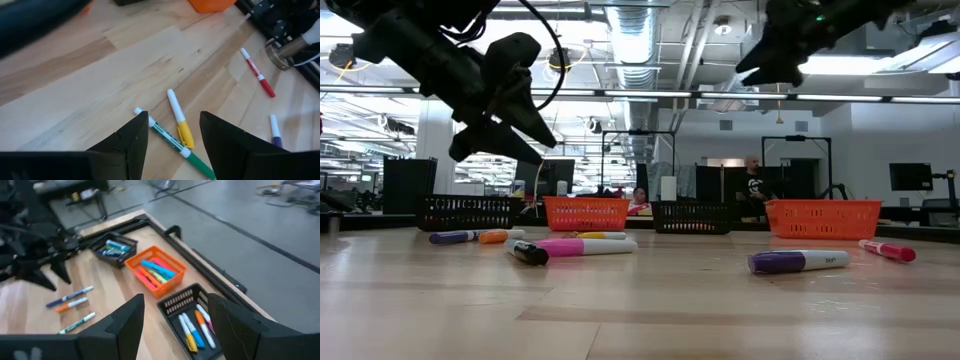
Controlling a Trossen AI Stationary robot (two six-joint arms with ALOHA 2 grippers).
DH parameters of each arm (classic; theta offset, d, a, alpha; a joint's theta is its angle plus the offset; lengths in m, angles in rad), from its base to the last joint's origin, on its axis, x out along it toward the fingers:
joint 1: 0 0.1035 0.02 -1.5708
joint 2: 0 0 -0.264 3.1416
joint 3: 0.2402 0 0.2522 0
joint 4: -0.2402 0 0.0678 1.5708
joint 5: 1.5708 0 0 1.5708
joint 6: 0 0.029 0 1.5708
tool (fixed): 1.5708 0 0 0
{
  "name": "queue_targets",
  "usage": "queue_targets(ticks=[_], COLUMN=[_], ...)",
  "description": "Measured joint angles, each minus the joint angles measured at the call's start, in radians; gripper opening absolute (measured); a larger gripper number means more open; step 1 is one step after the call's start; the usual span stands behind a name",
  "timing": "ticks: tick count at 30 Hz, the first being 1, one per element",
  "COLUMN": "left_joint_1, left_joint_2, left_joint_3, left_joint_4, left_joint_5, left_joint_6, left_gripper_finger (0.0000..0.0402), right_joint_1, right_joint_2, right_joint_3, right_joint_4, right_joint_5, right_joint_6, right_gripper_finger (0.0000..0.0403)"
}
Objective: Pick & Place Markers
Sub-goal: Put the small orange highlighter pen into the right black bin
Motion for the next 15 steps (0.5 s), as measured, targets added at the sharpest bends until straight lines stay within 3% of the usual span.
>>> queue_targets(ticks=[7, 15], left_joint_1=[0.003, 0.004], left_joint_2=[0.0, 0.001], left_joint_3=[0.005, 0.078], left_joint_4=[0.03, 0.032], left_joint_5=[0.044, 0.056], left_joint_6=[-0.134, -0.165], left_gripper_finger=[0.0176, 0.0176], right_joint_1=[0.004, 0.004], right_joint_2=[-0.138, -0.173], right_joint_3=[-0.101, -0.137], right_joint_4=[0.035, 0.043], right_joint_5=[0.026, 0.025], right_joint_6=[0.117, 0.146], right_gripper_finger=[0.0209, 0.0207])
